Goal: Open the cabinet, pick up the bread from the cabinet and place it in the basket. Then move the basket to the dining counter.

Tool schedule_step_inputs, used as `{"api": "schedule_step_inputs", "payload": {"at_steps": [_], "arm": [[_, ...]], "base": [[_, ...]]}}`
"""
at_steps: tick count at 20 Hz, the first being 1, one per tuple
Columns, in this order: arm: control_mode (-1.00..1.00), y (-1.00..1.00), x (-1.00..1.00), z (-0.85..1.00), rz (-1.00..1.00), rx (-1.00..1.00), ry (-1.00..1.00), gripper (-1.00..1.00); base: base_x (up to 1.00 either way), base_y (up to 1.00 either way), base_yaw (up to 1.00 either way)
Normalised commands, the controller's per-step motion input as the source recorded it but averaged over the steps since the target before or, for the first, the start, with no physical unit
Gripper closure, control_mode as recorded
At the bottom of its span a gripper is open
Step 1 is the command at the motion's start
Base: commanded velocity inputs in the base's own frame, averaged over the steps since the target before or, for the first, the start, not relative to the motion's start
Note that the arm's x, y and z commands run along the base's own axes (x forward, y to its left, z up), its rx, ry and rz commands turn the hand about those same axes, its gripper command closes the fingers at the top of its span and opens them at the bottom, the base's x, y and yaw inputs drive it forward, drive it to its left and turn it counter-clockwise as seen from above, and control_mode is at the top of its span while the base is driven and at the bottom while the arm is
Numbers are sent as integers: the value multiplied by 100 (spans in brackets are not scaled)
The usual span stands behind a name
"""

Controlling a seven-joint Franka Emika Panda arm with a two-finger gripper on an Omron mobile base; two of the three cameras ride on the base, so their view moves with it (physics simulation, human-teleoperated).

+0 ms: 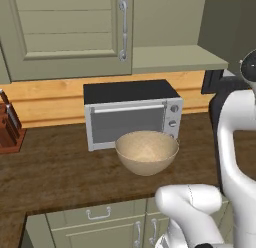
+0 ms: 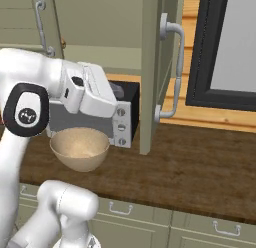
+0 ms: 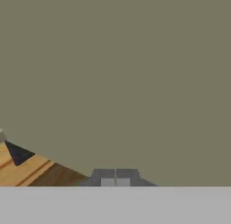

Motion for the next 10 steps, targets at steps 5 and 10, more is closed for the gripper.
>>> {"api": "schedule_step_inputs", "payload": {"at_steps": [5, 10], "arm": [[-100, 100, -52, 6, 31, 0, -15, 100], [-100, 100, -12, 14, 48, 0, 0, 100]], "base": [[0, 0, 0], [0, 0, 0]]}}
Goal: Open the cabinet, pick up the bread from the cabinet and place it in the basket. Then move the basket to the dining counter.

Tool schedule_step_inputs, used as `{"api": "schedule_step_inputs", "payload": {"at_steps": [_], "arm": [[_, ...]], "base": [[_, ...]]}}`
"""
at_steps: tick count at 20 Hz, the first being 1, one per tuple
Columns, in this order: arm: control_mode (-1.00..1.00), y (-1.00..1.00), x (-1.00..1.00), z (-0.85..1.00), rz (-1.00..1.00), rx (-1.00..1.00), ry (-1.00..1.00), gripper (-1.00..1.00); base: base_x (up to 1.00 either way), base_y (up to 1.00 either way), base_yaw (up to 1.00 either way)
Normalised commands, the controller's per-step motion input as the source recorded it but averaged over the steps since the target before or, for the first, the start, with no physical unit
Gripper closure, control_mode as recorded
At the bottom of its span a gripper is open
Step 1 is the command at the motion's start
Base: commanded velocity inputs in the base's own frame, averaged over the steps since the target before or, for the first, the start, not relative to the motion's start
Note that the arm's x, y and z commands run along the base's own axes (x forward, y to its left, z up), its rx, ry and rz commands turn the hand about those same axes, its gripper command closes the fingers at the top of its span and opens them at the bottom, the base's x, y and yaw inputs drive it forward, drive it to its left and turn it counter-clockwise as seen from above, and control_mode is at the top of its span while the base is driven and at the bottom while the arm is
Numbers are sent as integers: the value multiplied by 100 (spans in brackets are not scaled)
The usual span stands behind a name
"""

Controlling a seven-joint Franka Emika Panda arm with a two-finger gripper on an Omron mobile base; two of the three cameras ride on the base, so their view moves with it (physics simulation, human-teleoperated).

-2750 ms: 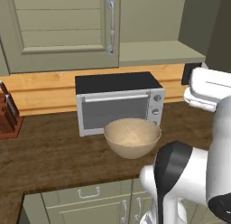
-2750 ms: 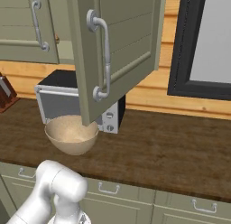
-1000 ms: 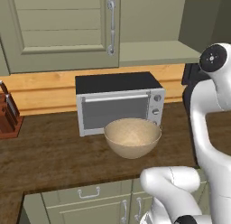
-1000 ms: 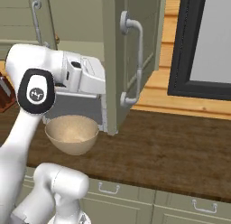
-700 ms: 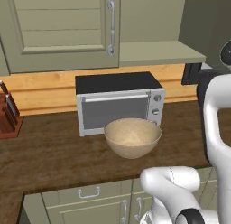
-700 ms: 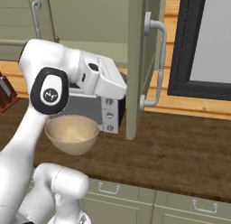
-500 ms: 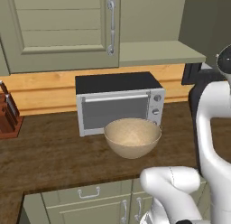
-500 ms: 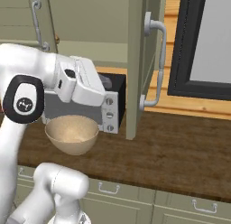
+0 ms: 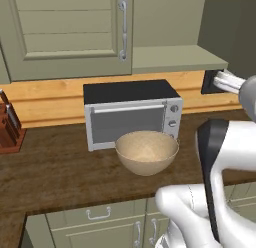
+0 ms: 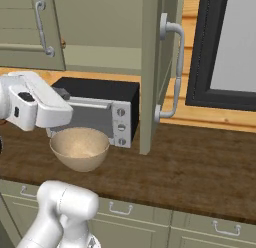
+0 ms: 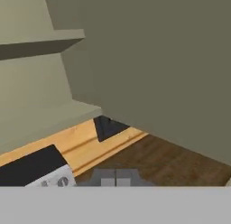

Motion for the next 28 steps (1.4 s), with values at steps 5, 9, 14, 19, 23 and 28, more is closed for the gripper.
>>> {"api": "schedule_step_inputs", "payload": {"at_steps": [5, 9, 14, 19, 23, 28], "arm": [[-100, 100, -3, 30, 56, -4, -3, 100], [-100, 98, -5, 46, 45, -18, -36, 100], [-100, 90, 26, 2, 43, -3, -11, 100], [-100, 51, 62, -2, 5, 0, -11, 100], [-100, 24, 61, 0, -11, 0, -15, 100], [-100, 32, 54, -3, -20, 0, -9, -100]], "base": [[0, 0, 0], [0, 0, 0], [0, 0, 0], [0, 0, 0], [0, 0, 0], [0, 0, 0]]}}
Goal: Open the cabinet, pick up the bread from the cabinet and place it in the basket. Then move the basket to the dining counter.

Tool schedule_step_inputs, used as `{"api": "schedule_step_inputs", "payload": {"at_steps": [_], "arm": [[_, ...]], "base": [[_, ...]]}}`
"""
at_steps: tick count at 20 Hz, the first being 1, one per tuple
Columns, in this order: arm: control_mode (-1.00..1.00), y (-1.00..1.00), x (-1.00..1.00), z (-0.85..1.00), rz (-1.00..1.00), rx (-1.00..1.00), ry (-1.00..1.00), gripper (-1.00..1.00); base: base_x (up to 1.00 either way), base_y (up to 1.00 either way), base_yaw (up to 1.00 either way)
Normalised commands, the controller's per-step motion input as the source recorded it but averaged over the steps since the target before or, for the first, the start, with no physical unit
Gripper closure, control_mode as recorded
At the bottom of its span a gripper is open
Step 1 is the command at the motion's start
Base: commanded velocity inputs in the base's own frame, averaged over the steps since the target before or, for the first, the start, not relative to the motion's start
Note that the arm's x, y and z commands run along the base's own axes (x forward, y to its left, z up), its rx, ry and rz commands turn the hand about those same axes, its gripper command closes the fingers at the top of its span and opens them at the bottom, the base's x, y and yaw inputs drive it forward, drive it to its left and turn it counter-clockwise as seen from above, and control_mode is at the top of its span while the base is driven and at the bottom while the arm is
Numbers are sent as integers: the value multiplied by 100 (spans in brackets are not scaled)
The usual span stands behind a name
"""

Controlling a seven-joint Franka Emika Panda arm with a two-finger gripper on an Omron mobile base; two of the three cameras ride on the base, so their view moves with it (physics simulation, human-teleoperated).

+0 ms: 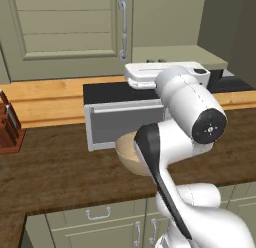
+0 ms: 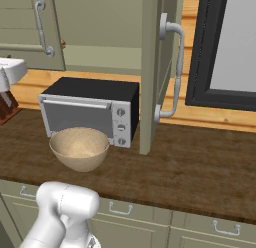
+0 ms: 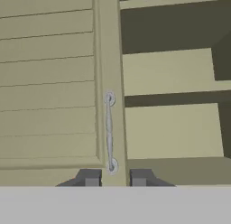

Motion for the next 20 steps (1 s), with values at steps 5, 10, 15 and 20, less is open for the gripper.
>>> {"api": "schedule_step_inputs", "payload": {"at_steps": [5, 10, 15, 20], "arm": [[-100, 7, 62, 0, -4, 0, 0, -100], [-100, 0, 42, 0, 0, 0, 0, -100], [-100, 0, 52, 0, 0, 0, 0, -100], [-100, 2, 59, 0, 0, 0, 0, -100]], "base": [[0, 0, 0], [0, 0, 0], [0, 0, 0], [0, 0, 0]]}}
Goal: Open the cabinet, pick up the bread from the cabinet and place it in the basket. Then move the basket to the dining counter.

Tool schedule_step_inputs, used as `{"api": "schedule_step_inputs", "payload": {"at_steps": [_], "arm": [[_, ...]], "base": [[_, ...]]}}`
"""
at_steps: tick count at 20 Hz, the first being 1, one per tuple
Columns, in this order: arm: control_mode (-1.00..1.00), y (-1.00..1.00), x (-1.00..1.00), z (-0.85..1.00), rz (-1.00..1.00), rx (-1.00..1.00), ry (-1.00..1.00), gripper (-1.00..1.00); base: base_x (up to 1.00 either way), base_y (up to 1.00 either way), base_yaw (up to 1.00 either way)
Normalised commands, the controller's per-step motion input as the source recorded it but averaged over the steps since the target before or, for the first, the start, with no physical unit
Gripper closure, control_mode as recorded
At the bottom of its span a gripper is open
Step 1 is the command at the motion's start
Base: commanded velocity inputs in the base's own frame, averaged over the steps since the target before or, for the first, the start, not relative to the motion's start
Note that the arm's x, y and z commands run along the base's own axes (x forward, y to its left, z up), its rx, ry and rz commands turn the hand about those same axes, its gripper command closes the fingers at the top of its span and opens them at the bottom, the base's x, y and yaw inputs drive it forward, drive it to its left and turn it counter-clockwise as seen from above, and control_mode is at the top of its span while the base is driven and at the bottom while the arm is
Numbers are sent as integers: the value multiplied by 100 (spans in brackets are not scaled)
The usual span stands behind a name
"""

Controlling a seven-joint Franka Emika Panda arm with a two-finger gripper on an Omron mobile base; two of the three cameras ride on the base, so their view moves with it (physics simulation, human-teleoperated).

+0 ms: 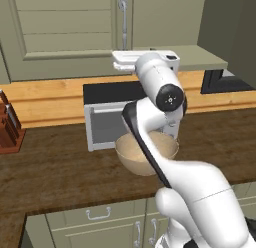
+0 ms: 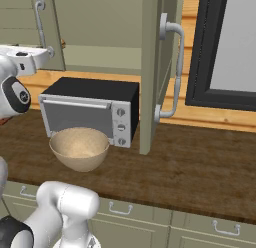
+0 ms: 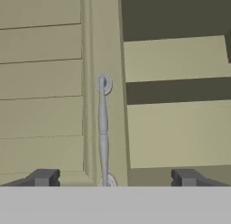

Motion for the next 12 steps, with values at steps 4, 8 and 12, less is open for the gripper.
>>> {"api": "schedule_step_inputs", "payload": {"at_steps": [4, 8, 12], "arm": [[-100, 13, 56, 0, 0, 0, 0, -100], [-100, 18, 44, 0, 0, -1, 0, -100], [-100, 15, 51, 0, 0, -2, 0, -100]], "base": [[0, 0, 0], [0, 0, 0], [0, 0, 0]]}}
